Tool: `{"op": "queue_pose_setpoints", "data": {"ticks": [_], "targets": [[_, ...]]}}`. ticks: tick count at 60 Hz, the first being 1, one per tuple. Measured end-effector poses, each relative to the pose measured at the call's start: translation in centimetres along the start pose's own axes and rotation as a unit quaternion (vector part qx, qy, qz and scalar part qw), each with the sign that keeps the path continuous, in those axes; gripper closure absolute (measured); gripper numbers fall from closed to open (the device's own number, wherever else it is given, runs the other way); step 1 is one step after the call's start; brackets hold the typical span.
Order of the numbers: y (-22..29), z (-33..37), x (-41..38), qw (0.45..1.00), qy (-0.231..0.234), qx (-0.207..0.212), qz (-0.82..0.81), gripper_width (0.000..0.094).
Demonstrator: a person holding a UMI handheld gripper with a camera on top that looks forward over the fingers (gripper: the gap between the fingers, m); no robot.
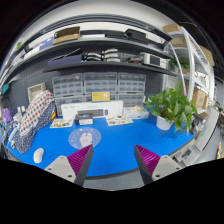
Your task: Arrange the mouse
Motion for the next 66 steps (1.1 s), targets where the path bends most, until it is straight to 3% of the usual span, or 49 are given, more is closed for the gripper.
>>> {"op": "queue_pose_setpoints", "data": {"ticks": [11, 24, 37, 60, 66], "targets": [[-4.7, -0.3, -7.7, 0.999, 0.037, -0.023, 0.001, 0.0092], [-10.6, 0.2, -21.7, 0.988, 0.128, -0.082, 0.03, 0.0095], [-12.1, -1.2, -34.4, 0.973, 0.197, -0.114, 0.047, 0.0085], [-7.3, -9.7, -44.4, 0.97, 0.195, -0.125, 0.077, 0.0097], [-7.0, -11.7, -44.7, 0.972, 0.173, -0.137, 0.085, 0.0182]]}}
Point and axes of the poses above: the point between the fingertips, and its own axes, seen from behind it with the camera up: x to the right, y up, z backward, against the way the camera looks, the point moved 7 cm from there along z, backward, against the way the camera looks, and after that the axes turned 11 degrees about z, right-handed, at the moved point
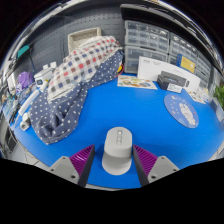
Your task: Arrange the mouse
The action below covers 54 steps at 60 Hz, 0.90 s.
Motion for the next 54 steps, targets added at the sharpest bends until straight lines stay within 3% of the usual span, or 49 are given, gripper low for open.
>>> {"op": "queue_pose_setpoints", "data": {"ticks": [4, 7, 12, 19, 33, 42, 54], "targets": [[0.5, -0.6, 0.0, 1.0, -0.002, -0.008, -0.012, 0.0243], [0.7, -0.9, 0.4, 1.0, -0.012, -0.013, -0.019, 0.0416], [0.7, -0.9, 0.6, 1.0, -0.007, -0.016, -0.024, 0.0454], [0.7, -0.8, 0.7, 0.999, -0.008, -0.022, -0.023, 0.058], [2.3, -0.6, 1.0, 0.999, 0.015, -0.034, -0.003, 0.0613], [10.7, 1.6, 4.5, 0.999, 0.02, 0.04, 0.006, 0.0613], [21.0, 5.2, 16.1, 0.99, -0.031, 0.14, 0.008, 0.0611]]}}
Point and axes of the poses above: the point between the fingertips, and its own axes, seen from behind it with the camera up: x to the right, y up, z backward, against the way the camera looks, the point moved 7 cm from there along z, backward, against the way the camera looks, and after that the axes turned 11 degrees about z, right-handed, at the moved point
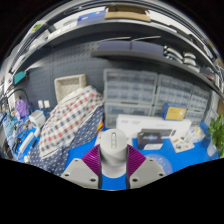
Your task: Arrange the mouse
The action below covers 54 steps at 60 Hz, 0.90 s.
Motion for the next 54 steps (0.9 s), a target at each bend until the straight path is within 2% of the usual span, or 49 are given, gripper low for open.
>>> {"op": "queue_pose_setpoints", "data": {"ticks": [6, 10, 19, 29, 38, 46, 48, 54], "targets": [[1.6, -0.4, 7.0, 1.0, -0.029, 0.01, 0.009, 0.0612], [0.6, -1.3, 10.9, 0.999, -0.047, 0.008, 0.002, 0.0613], [-5.1, -5.0, 17.4, 0.997, -0.05, -0.055, -0.008, 0.0616], [-13.7, -9.4, 18.2, 0.989, -0.015, -0.145, -0.018, 0.0611], [-18.6, -11.5, 16.7, 0.981, 0.022, -0.189, -0.04, 0.0611], [-19.8, -11.7, 16.3, 0.98, 0.027, -0.191, -0.043, 0.0608], [-19.9, -11.7, 16.2, 0.981, 0.027, -0.19, -0.044, 0.0569], [-20.0, -11.7, 16.1, 0.981, 0.021, -0.186, -0.041, 0.0532]]}}
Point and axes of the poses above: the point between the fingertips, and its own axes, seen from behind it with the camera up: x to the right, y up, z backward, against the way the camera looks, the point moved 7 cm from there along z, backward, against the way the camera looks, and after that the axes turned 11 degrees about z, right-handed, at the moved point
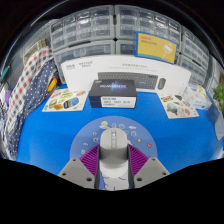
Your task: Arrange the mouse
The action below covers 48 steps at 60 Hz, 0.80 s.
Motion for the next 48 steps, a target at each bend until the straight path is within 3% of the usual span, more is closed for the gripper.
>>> {"op": "queue_pose_setpoints", "data": {"ticks": [10, 15, 16, 24, 32, 48], "targets": [[0.1, 0.0, -0.2, 1.0, 0.0, -0.004, -0.002, 0.0387], [0.2, 0.3, -0.4, 1.0, 0.005, -0.016, 0.008, 0.0069], [0.3, 0.4, -0.4, 1.0, 0.002, -0.019, 0.013, 0.0099], [2.1, 3.0, 0.1, 0.999, -0.003, -0.008, 0.04, 0.0067], [5.9, 7.3, 1.4, 0.999, -0.001, 0.041, 0.011, 0.007], [11.4, 15.7, 6.4, 0.992, -0.051, 0.115, -0.017, 0.0069]]}}
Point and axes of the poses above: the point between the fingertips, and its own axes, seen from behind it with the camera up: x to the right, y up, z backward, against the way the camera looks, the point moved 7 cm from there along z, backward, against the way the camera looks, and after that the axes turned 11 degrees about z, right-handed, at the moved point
